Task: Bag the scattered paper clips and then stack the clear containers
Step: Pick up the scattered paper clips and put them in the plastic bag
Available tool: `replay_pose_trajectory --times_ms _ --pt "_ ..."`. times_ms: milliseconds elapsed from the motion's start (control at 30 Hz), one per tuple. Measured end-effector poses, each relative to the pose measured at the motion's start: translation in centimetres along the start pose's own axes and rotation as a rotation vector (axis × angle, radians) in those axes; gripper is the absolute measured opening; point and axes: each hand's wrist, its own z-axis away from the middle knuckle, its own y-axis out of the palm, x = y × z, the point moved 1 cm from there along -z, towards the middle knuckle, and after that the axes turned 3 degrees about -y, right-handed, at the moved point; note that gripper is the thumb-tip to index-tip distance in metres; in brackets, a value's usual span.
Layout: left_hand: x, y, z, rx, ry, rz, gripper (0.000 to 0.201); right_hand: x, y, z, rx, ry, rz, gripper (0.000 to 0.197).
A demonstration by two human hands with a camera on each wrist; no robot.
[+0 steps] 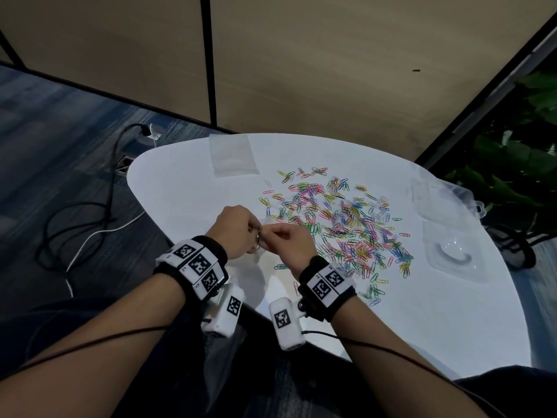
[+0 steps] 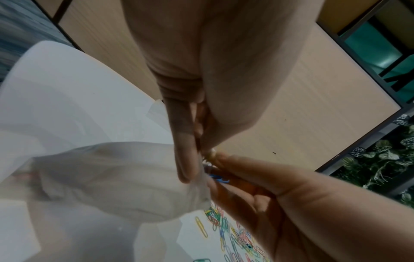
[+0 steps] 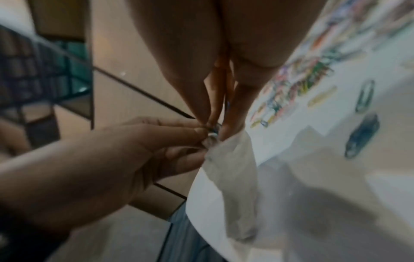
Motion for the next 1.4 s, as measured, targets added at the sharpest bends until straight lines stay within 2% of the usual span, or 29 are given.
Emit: replay_pose_trajectory --times_ms 100,233,300,333,433,500,533,600,667,700,767,833,900,1000,1067,1133,1267,1333,1400 --pt "0.1 -0.1 0.0 -0.015 0.005 0.014 0.024 0.9 -0.5 0.2 0.102 -0.111 0.348 0.020" --pt "-0.1 -0.5 -0.2 -0.064 -0.009 -0.021 0.025 2.5 -3.1 0.0 -0.034 -0.249 0.298 0.025" --pt "-0.1 -0.7 -0.1 -0.069 -0.016 -0.030 0.027 1.7 -4.4 0.0 -0.043 -0.286 0.530 0.027" --pt "-0.2 -0.8 -0.1 -0.069 -0.016 -0.038 0.027 0.7 -4.7 0.1 0.037 -0.283 0.736 0.029" --pt "-0.6 -0.7 0.0 -0.057 -0.006 -0.071 0.027 -3.8 -4.8 1.6 0.473 -0.260 1.201 0.054" --pt "-0.8 -0.7 0.0 -0.057 -0.001 -0.099 0.026 -6.7 -5.3 2.7 0.657 -0.386 1.459 0.065" --pt "-0.9 -0.7 0.1 -0.054 -0.007 -0.102 0.026 -7.5 -6.0 3.2 0.692 -0.456 1.573 0.066" --pt "-1.1 -0.7 0.1 -0.051 -0.014 -0.101 0.027 -8.3 -8.1 3.6 0.680 -0.540 1.693 0.063" --pt "-1.2 -0.6 0.2 -0.045 -0.014 -0.107 0.027 -8.2 -10.5 3.6 0.603 -0.564 1.761 0.061" --pt "-1.3 -0.5 0.2 -0.037 -0.014 -0.111 0.027 -8.2 -11.6 3.6 0.548 -0.553 1.800 0.060" --pt "-1.5 -0.1 0.3 -0.015 -0.011 -0.123 0.026 -8.3 -13.2 3.3 0.444 -0.421 1.837 0.060" --pt "-1.7 0.3 0.3 0.011 0.003 -0.124 0.025 -8.0 -14.1 2.8 0.449 -0.278 1.824 0.064" --pt "-2.1 0.8 0.4 0.025 0.032 -0.136 0.024 -7.3 -14.4 2.3 0.457 -0.292 1.749 0.065" --pt "-2.8 1.4 0.5 0.048 0.056 -0.139 0.026 -6.9 -14.1 1.4 0.356 -0.436 1.613 0.034" --pt "-3.1 2.0 0.5 0.073 0.052 -0.136 0.028 -7.0 -14.3 0.8 0.271 -0.406 1.536 0.020" --pt "-3.3 2.5 0.4 0.092 0.050 -0.147 0.030 -6.4 -14.8 0.1 0.140 -0.296 1.373 0.017" --pt "-4.0 3.3 0.1 0.121 0.050 -0.191 0.028 -3.9 -16.1 -0.5 -0.187 -0.025 0.838 0.010" --pt "-4.9 3.4 0.2 0.116 0.066 -0.234 0.031 -2.2 -15.9 -0.4 -0.230 0.066 0.497 0.011" --pt "-5.6 3.8 -0.1 0.105 0.062 -0.244 0.027 -0.2 -15.0 -0.3 -0.209 0.110 0.116 0.016"
